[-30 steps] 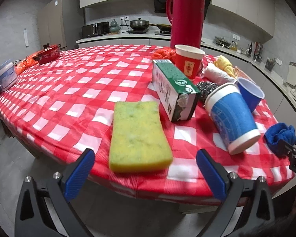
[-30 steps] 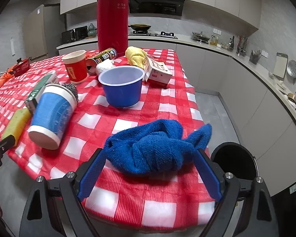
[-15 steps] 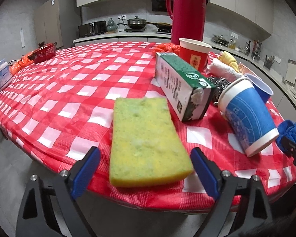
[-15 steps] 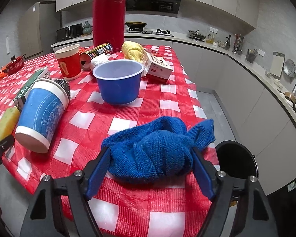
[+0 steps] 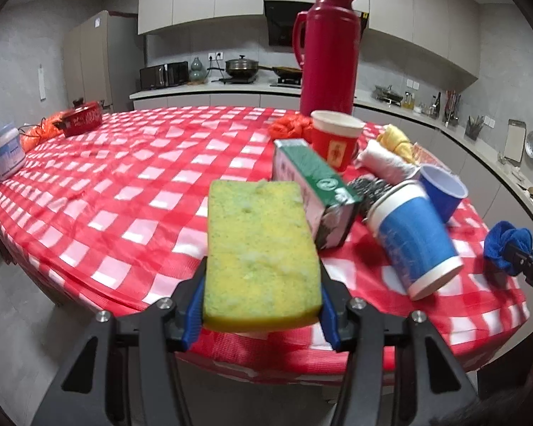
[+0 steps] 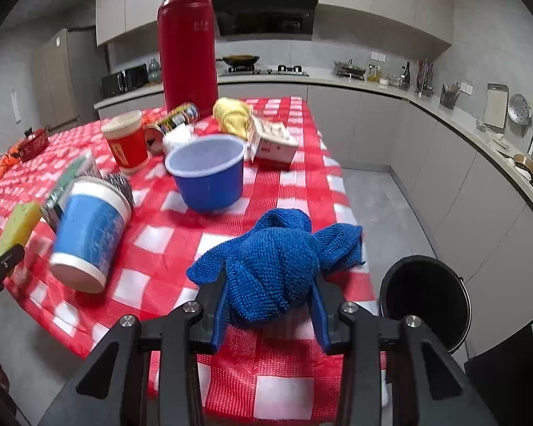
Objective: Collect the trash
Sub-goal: 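Carry sponge and towel to the black bin and open both tools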
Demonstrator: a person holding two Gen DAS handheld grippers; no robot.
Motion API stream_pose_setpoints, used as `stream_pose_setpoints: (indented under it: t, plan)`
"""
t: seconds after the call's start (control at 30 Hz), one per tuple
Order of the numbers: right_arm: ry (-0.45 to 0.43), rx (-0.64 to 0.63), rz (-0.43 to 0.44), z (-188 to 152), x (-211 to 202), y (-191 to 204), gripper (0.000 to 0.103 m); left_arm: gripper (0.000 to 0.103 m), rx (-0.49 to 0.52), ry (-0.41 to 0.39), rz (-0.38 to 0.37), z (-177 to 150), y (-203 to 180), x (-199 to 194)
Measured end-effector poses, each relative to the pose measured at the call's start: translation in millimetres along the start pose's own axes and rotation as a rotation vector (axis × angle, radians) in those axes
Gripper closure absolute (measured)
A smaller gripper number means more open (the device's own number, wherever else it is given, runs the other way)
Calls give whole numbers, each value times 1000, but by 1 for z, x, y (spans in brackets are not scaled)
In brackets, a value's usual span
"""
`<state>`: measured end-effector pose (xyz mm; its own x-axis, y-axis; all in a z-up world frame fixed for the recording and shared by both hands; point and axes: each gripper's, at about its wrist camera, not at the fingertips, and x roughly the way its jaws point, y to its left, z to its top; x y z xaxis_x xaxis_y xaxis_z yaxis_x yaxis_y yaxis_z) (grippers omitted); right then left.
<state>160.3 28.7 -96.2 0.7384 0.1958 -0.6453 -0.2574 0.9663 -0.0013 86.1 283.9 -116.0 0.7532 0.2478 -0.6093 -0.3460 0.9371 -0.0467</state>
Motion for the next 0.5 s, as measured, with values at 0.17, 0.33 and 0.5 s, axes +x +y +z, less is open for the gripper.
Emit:
stream_pose_setpoints:
  t: [0.17,0.33,0.5]
  plan:
    - [-44,6,5,10,-18,-10,63,49,16,-30,-29,8,-16,-18]
    - [-76,29,-13,16,-36,-34,62,49,44,-55,-69,14,-46,-32]
    - [-95,52,-36,19,-51,-63,62,49,59,-76,-115,17,-83,-44]
